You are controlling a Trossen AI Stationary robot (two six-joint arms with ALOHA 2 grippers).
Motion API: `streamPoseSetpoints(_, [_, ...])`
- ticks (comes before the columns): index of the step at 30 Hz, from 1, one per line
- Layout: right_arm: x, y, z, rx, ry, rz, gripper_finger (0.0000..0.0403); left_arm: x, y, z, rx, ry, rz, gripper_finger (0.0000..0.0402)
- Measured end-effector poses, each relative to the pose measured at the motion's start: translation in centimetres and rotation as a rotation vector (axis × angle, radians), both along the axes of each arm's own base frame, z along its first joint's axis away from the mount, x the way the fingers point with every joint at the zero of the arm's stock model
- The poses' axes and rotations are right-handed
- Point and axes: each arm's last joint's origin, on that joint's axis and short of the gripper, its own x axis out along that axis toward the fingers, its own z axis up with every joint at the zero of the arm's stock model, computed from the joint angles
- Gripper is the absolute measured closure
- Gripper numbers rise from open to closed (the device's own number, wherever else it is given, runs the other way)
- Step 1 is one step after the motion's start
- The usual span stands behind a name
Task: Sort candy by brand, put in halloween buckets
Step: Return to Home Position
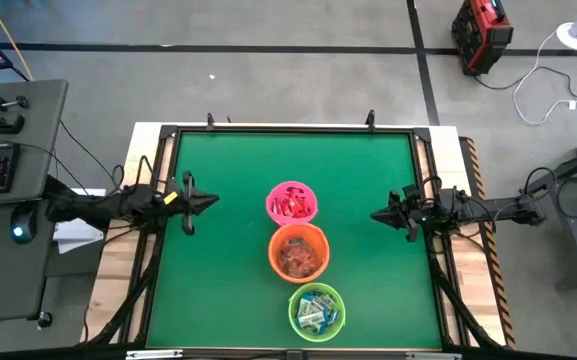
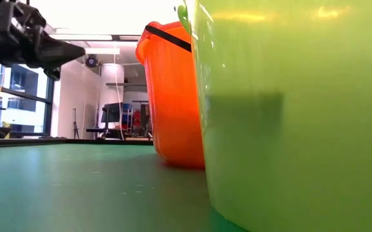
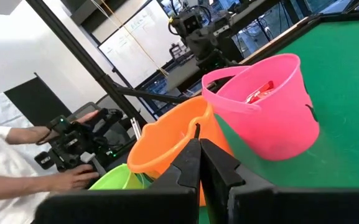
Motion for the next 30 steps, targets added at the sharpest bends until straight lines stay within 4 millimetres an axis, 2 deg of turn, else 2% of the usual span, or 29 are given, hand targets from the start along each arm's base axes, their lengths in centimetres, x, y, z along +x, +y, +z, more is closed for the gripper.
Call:
streamPoseSetpoints(4, [0.0, 0.0, 0.0, 0.0, 0.0, 0.0, 0.0402, 0.05, -0.26, -0.1, 0.121, 0.026, -0.096, 0.0401])
streamPoseSetpoints(30, [0.0, 0.0, -0.01, 0.0, 0.001, 0.0, 0.0402, 0.05, -0.33, -0.07, 0.091, 0.018, -0.119, 0.0401])
